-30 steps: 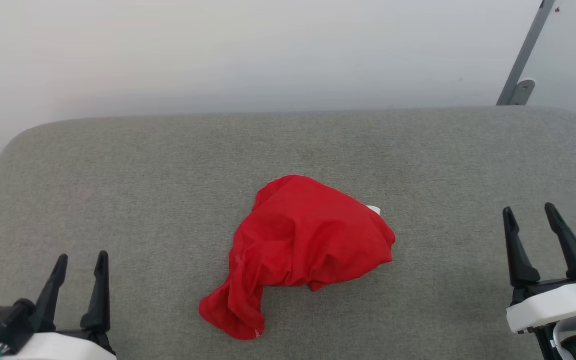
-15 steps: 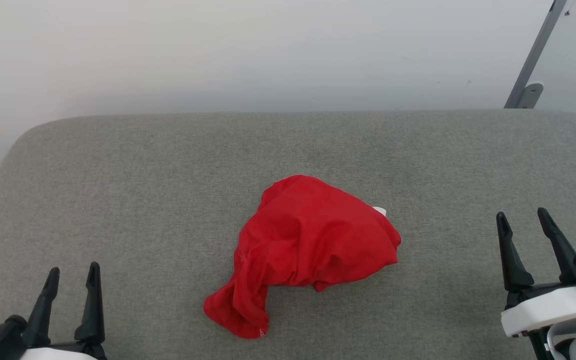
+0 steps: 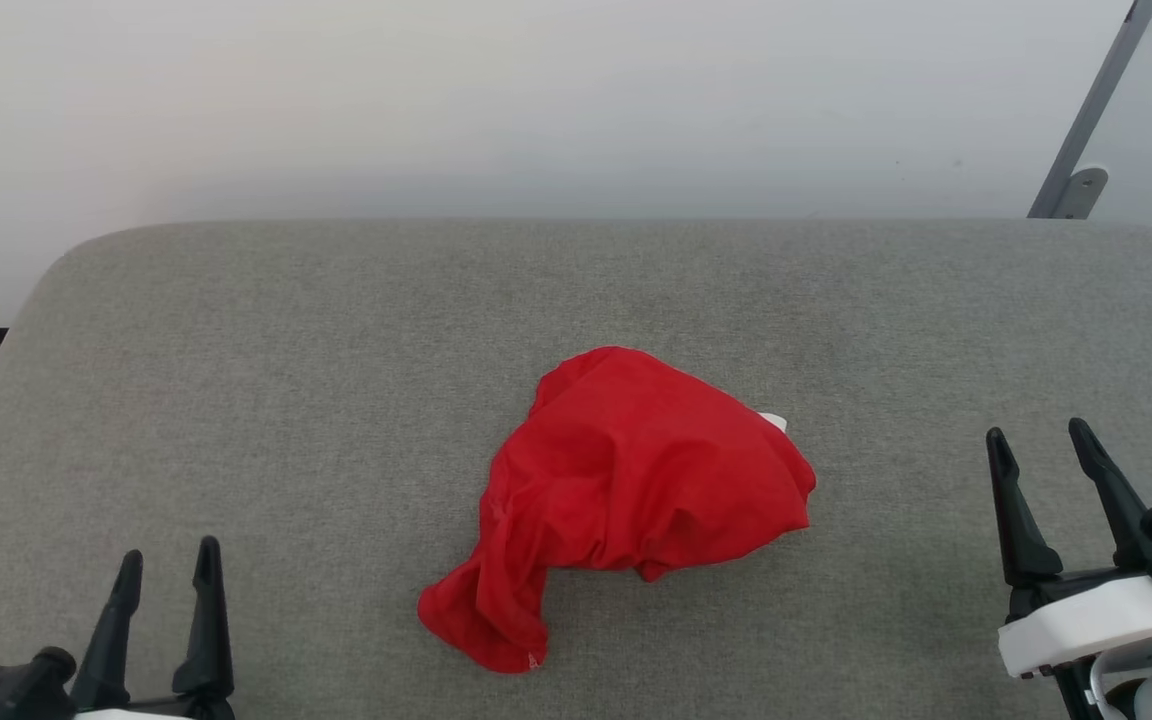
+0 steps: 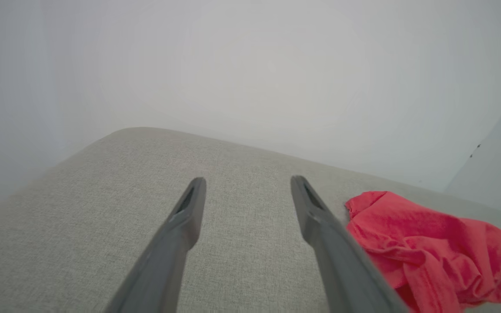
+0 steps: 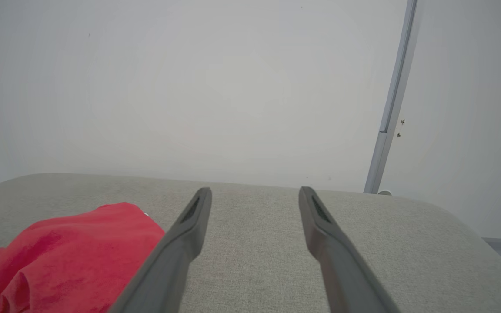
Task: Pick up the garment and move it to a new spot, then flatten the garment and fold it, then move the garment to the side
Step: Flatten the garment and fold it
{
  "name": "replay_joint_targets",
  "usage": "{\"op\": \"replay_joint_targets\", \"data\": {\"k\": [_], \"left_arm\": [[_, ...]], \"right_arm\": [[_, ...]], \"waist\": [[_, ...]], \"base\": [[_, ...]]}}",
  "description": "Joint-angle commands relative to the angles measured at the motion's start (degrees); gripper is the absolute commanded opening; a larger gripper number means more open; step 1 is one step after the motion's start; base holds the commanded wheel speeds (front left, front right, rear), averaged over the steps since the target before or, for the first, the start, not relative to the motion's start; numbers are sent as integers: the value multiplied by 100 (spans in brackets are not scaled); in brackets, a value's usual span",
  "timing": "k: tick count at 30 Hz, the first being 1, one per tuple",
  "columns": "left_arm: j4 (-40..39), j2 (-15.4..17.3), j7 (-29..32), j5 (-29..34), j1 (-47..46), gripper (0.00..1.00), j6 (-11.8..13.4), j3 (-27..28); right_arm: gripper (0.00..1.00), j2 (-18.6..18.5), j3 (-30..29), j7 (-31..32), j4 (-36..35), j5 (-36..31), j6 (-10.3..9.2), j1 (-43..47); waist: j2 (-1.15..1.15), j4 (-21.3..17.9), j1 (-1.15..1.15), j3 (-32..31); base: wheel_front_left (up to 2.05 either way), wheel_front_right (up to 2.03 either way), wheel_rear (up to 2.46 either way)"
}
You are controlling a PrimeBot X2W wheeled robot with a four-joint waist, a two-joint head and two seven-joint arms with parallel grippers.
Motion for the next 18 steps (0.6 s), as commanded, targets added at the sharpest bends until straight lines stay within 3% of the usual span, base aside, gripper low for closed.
{"op": "replay_joint_targets", "data": {"k": [1,10,18], "left_arm": [[19,-28,-30,89,77,100,-37,-4],[40,-160,-31,150,83,100,-72,27],[-25,-256,-31,294,-176,100,-86,-66]], "right_arm": [[100,-11,6,-26,-11,-23,-2,23],[100,-82,144,76,51,77,-2,-40],[100,-370,709,818,192,443,-2,-420]], "waist": [[0,8,0,2],[0,68,0,36],[0,339,0,275]], "base": [[0,0,0],[0,0,0],[0,0,0]]}}
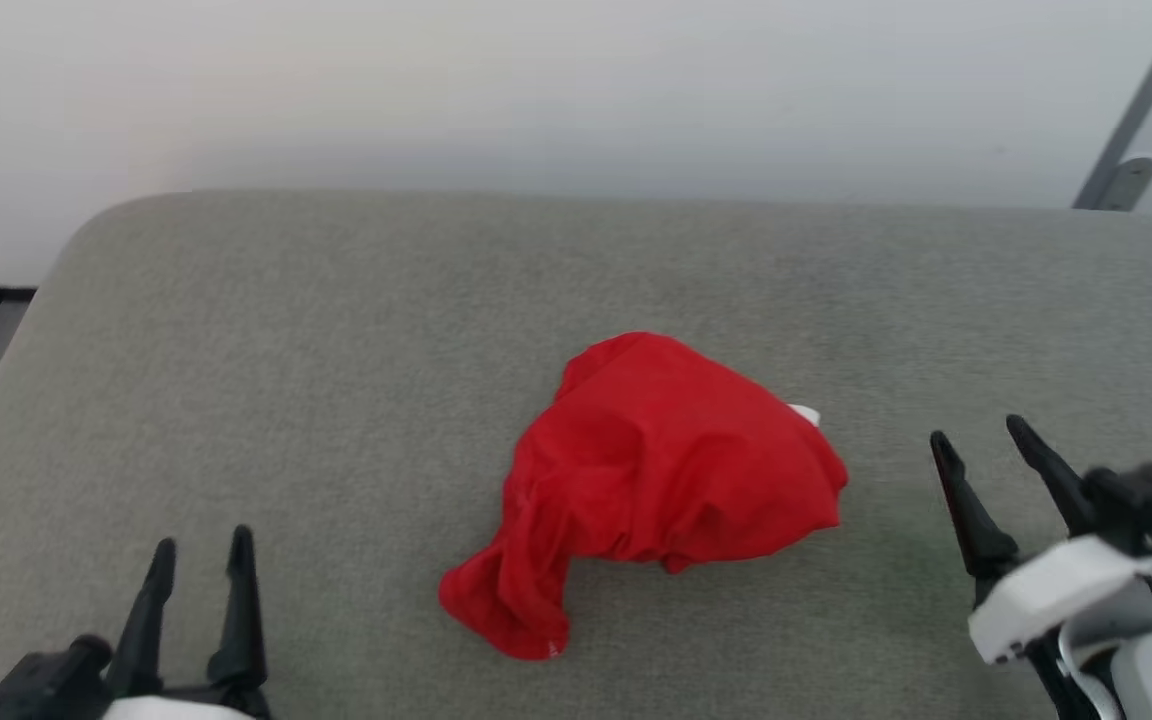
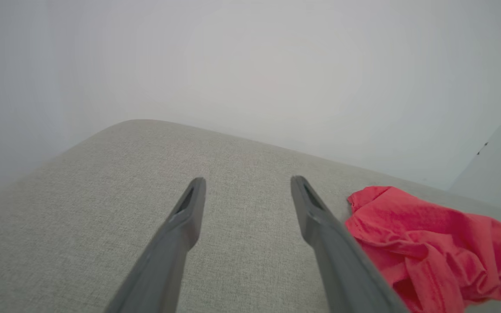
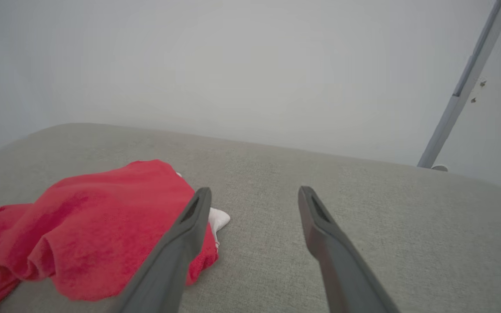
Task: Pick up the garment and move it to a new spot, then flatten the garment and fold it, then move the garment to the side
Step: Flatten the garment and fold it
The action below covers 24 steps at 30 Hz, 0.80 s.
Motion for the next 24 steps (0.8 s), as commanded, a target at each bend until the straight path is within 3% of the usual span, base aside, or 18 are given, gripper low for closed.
{"op": "replay_joint_targets", "data": {"k": [1,7,16,22,24], "left_arm": [[-25,3,-31,73,-118,100,-35,-36],[-37,-88,-31,135,-373,100,-28,-281],[-7,-195,-31,80,-585,100,-31,-506],[60,-253,-31,44,-700,100,-31,-609],[70,-282,-31,18,-750,100,-31,-616]], "right_arm": [[100,-64,103,133,41,106,-2,-149],[100,-483,602,897,332,488,-2,-741],[100,-1130,1795,2059,456,1268,-2,-1390],[100,-1301,2429,2738,848,1504,-2,-1900],[0,-1325,2699,2728,880,1491,-2,-2086]], "waist": [[0,136,0,117],[0,509,0,404],[0,898,0,706],[0,1053,0,874],[0,1083,0,905]], "base": [[0,0,0],[0,0,0],[0,0,0],[0,0,0],[0,0,0]]}}
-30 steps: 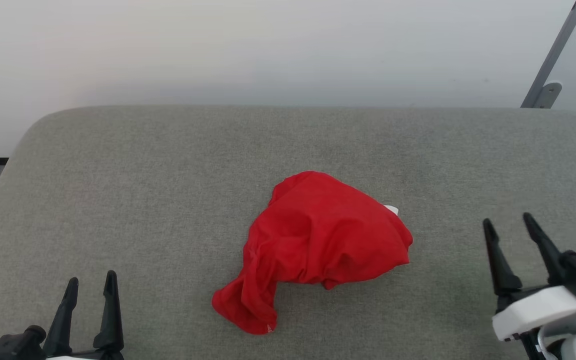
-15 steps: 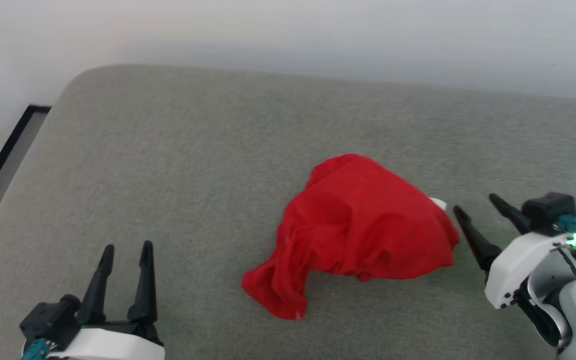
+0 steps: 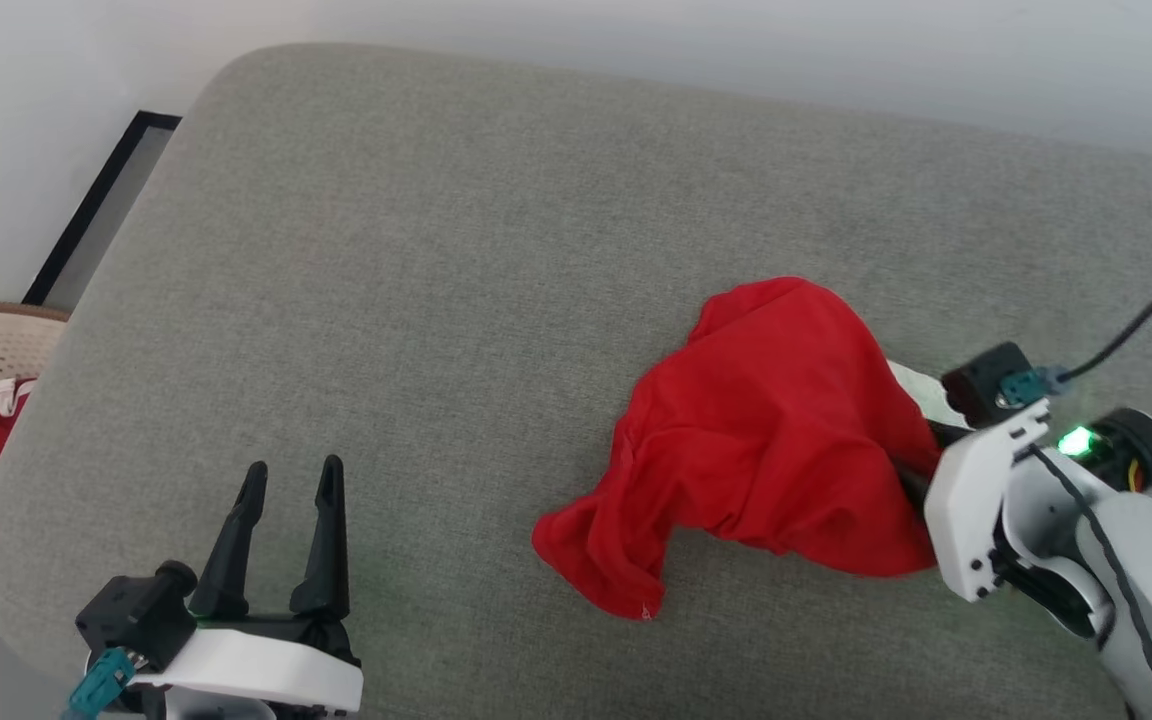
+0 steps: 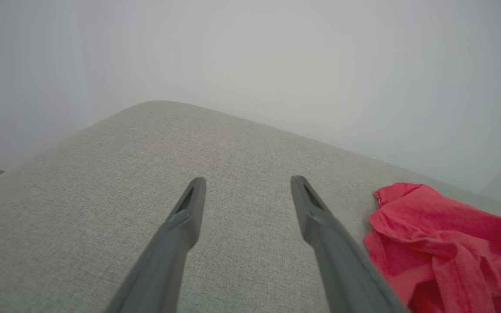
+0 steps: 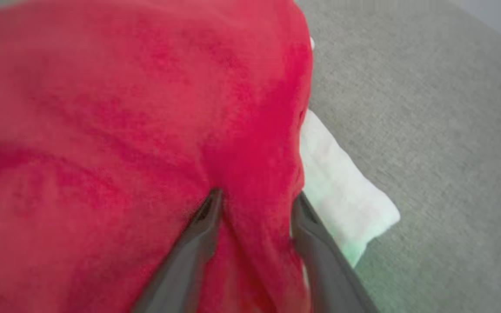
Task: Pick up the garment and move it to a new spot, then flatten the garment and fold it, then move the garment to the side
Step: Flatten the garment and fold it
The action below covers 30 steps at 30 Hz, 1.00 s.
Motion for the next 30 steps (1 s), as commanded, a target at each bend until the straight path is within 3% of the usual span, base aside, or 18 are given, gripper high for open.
{"op": "replay_joint_targets", "data": {"k": [1,5,13,18,19,20,30], "left_arm": [[19,-19,-31,-2,-98,100,-16,-7],[57,-34,-31,-11,-106,100,-16,2],[46,-40,-31,-76,-61,100,-16,103],[80,-64,-31,-75,-103,100,-17,100],[94,-64,-31,-69,-122,100,-17,93],[107,-65,-31,-62,-138,100,-17,87],[126,-40,-31,-102,-123,100,-17,151]], "right_arm": [[0,11,131,-60,-9,90,-2,-140],[0,-82,469,-85,-336,320,-1,-289],[0,-442,1252,346,-1841,721,-1,-30],[0,-471,1505,580,-2086,821,-2,168],[24,-449,1492,564,-2039,836,-2,189],[100,-428,1451,521,-1986,825,-2,206],[100,-533,608,388,-2082,903,-2,521]], "waist": [[0,36,0,31],[0,52,0,18],[0,11,0,6],[0,-20,0,27],[0,-26,0,30],[0,-32,0,31],[0,-178,0,-19]], "base": [[0,0,0],[0,0,0],[0,0,0],[0,0,0],[0,0,0],[0,0,0],[0,0,0]]}}
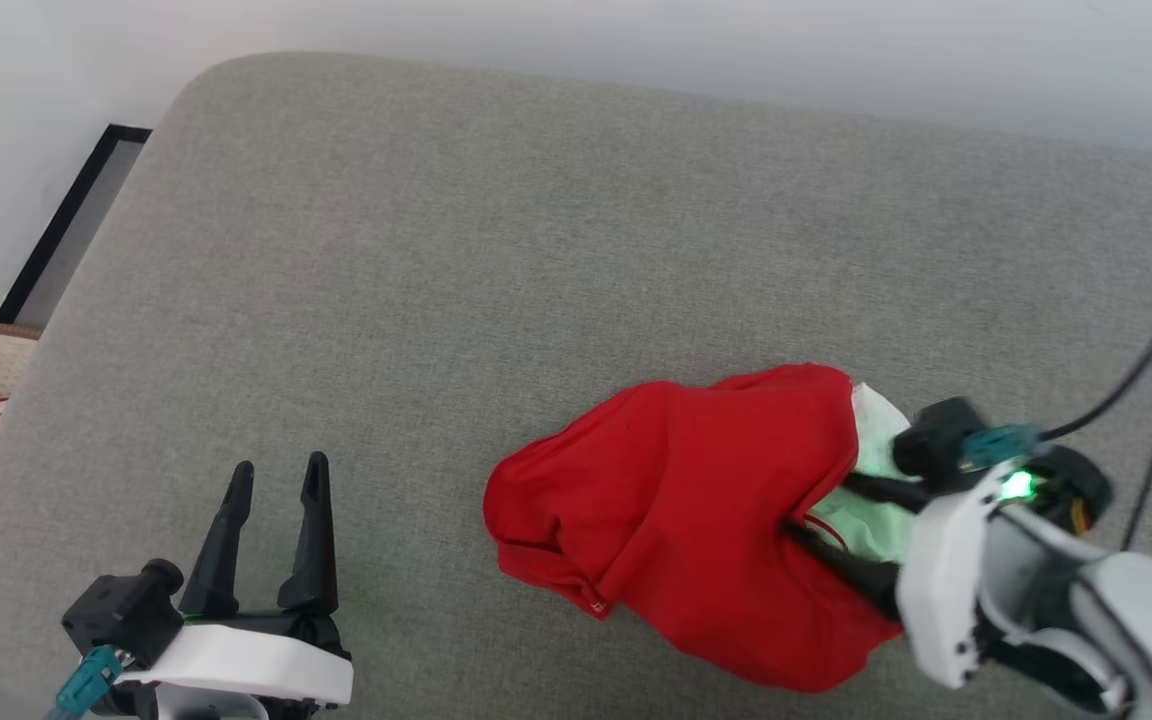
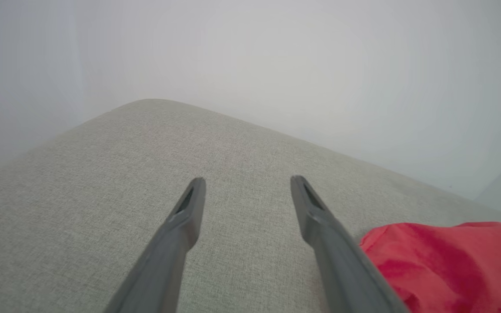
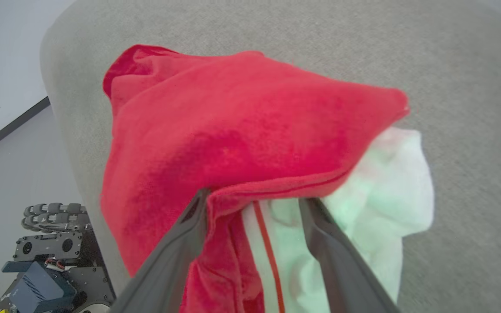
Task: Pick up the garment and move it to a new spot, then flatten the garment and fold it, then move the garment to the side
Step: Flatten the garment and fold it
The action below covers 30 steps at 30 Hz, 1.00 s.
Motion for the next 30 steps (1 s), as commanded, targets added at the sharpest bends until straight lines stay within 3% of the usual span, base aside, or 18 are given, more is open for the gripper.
{"op": "replay_joint_targets", "data": {"k": [1,8,13,25,26,27,30], "left_arm": [[-4,34,-31,-13,-23,100,-17,16],[-5,54,-31,-26,-28,100,-17,-26],[18,42,-31,-45,-107,100,-17,-104],[60,53,-31,-51,-263,100,-17,-223],[68,54,-31,-43,-269,100,-17,-214],[56,41,-31,-68,-282,100,-17,-196],[56,44,-31,-32,-275,100,-17,-152]], "right_arm": [[100,-39,-107,13,-26,-47,-2,77],[100,-129,-1119,268,38,-205,-2,595],[100,-12,-1417,473,344,-313,-2,813],[100,383,-711,556,1645,-339,-2,476],[65,415,-611,563,1731,-290,-2,431],[0,434,-503,542,1783,-239,-2,369],[0,340,-305,442,1869,-110,0,171]], "waist": [[0,-21,0,-14],[0,-70,0,-21],[0,-27,0,43],[0,221,0,257],[0,226,0,264],[0,226,0,268],[0,196,0,267]], "base": [[0,0,0],[0,0,0],[0,0,0],[0,0,0],[0,0,0],[0,0,0],[0,0,0]]}}
